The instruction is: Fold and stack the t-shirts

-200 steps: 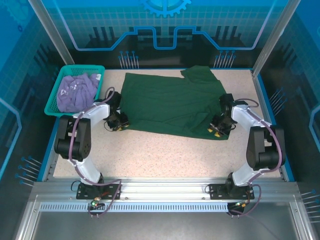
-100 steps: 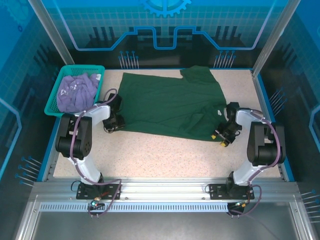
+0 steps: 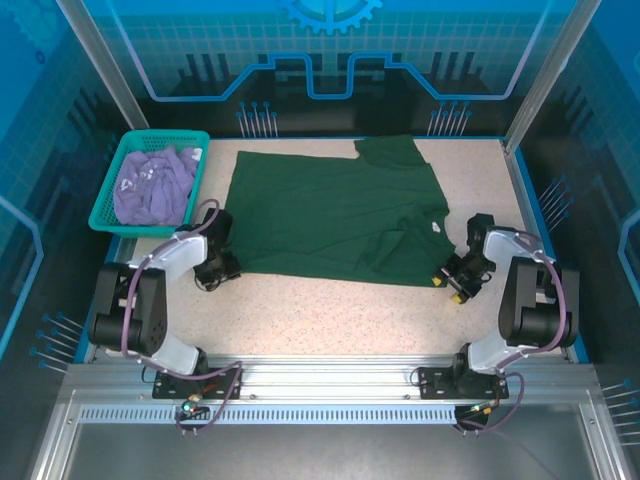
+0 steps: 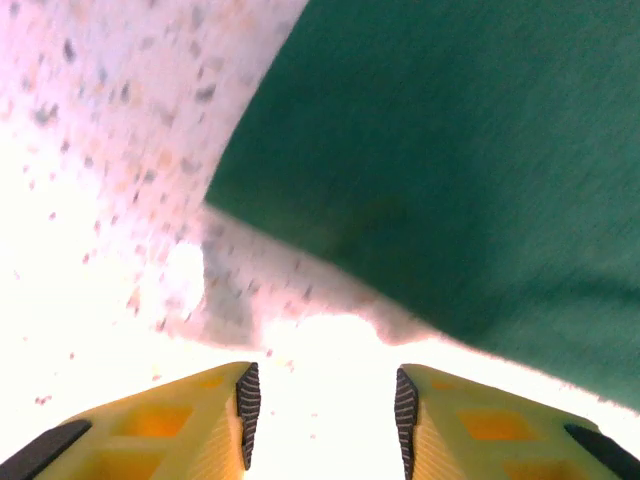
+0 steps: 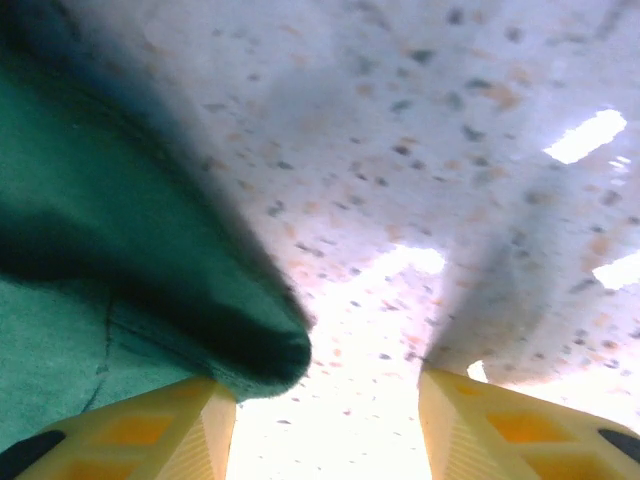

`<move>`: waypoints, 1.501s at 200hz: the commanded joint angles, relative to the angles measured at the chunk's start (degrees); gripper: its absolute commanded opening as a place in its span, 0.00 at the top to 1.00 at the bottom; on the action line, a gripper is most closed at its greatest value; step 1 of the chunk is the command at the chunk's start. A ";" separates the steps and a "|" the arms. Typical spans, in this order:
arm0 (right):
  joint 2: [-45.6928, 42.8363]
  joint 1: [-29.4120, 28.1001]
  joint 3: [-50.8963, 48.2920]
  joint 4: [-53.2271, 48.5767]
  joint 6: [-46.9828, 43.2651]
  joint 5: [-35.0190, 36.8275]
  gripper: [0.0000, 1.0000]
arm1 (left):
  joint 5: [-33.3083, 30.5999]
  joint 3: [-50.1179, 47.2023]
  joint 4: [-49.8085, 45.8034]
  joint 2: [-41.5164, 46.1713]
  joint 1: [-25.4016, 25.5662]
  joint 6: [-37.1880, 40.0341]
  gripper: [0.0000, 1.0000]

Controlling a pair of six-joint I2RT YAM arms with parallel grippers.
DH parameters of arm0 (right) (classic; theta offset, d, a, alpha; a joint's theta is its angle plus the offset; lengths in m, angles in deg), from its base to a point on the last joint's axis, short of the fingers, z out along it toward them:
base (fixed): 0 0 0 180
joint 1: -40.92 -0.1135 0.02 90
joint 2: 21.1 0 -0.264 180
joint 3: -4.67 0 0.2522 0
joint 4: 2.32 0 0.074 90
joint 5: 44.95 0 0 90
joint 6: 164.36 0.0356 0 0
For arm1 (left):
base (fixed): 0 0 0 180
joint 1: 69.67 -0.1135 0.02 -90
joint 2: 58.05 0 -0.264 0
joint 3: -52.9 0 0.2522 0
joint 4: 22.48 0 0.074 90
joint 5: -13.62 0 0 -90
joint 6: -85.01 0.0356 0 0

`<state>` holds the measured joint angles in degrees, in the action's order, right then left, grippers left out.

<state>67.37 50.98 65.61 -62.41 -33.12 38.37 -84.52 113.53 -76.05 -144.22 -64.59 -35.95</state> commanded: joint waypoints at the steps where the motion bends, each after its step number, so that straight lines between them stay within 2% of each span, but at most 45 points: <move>1: -5.02 0.92 0.18 -4.09 -0.91 -0.64 0.48 | 2.25 -0.18 -3.33 3.86 -0.51 -1.99 0.52; 29: -9.89 -0.14 2.91 -5.92 0.00 -1.13 0.48 | 2.83 5.99 -6.79 6.98 -0.36 -1.00 0.43; 47: -9.91 -4.26 7.00 -5.50 1.27 -1.92 0.50 | 5.66 10.01 -6.43 7.40 0.38 -0.48 0.42; 74: -4.75 -12.48 11.17 -4.56 2.87 -0.57 0.58 | 12.44 12.77 -2.66 3.83 2.28 0.34 0.55; 94: -0.79 -15.97 12.31 -2.54 4.90 -0.21 0.63 | 16.00 12.93 0.27 0.14 2.39 0.01 0.66; 139: 5.98 -16.34 9.54 1.02 7.02 1.47 0.69 | 11.00 10.77 4.73 -9.77 1.82 0.39 0.67; 168: 7.30 -14.32 5.20 1.78 8.05 0.78 0.66 | 7.44 6.99 6.03 -11.85 0.70 -2.13 0.67; 198: 3.83 -11.78 -0.16 -0.24 10.84 0.69 0.59 | 6.27 1.53 5.94 -7.88 0.06 -4.95 0.67; 258: -8.97 -10.11 -7.35 -3.00 14.50 1.54 0.51 | 7.60 -9.31 2.14 7.34 0.10 -12.15 0.66; 277: -10.80 -9.82 -7.16 -3.70 13.12 1.32 0.46 | 8.26 -9.36 0.14 11.90 0.19 -12.46 0.58; 300: -13.13 -10.06 -4.77 -3.74 10.15 0.21 0.40 | 8.28 -3.19 -2.89 15.71 1.76 -10.79 0.51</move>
<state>56.79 40.40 58.55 -64.09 -20.58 38.96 -75.54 104.59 -73.91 -132.85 -63.91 -46.64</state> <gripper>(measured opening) 0.581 0.449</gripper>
